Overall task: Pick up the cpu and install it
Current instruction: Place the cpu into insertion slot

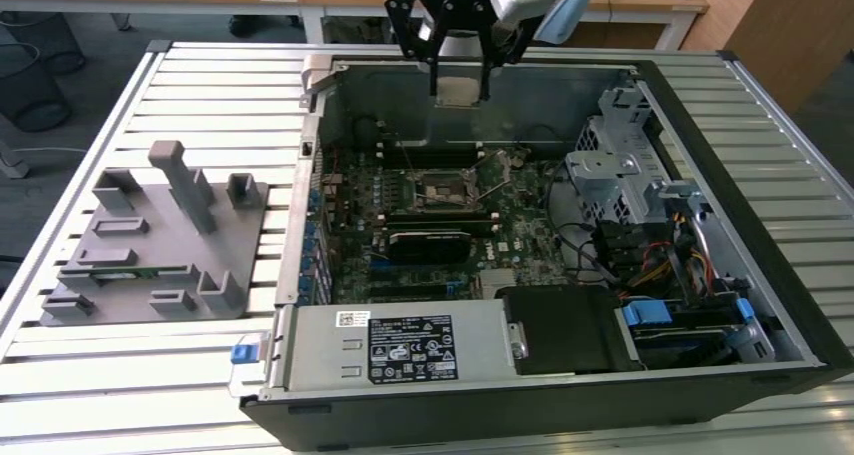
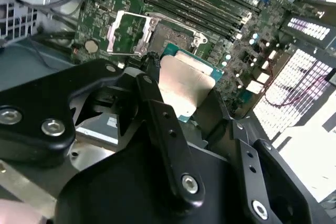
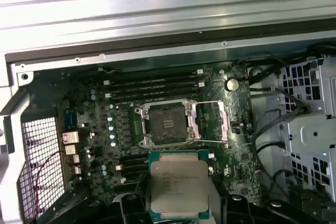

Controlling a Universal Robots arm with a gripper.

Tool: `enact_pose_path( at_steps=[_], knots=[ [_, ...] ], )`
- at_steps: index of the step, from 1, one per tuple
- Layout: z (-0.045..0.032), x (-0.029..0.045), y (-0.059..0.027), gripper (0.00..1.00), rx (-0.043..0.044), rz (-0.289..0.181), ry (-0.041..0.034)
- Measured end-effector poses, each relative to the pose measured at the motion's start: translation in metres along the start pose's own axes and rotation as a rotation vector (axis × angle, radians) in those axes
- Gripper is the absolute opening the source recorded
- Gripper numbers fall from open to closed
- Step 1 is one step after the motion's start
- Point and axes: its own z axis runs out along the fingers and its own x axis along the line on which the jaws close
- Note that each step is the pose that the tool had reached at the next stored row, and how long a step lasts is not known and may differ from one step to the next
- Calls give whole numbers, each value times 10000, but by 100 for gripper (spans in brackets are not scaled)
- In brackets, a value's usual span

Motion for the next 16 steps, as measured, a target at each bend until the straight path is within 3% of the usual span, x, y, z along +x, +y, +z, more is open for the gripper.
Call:
enact_pose_path(
  at_steps=[16],
  knots=[
    [53,2,0,53,113,2877,-18]
  ],
)
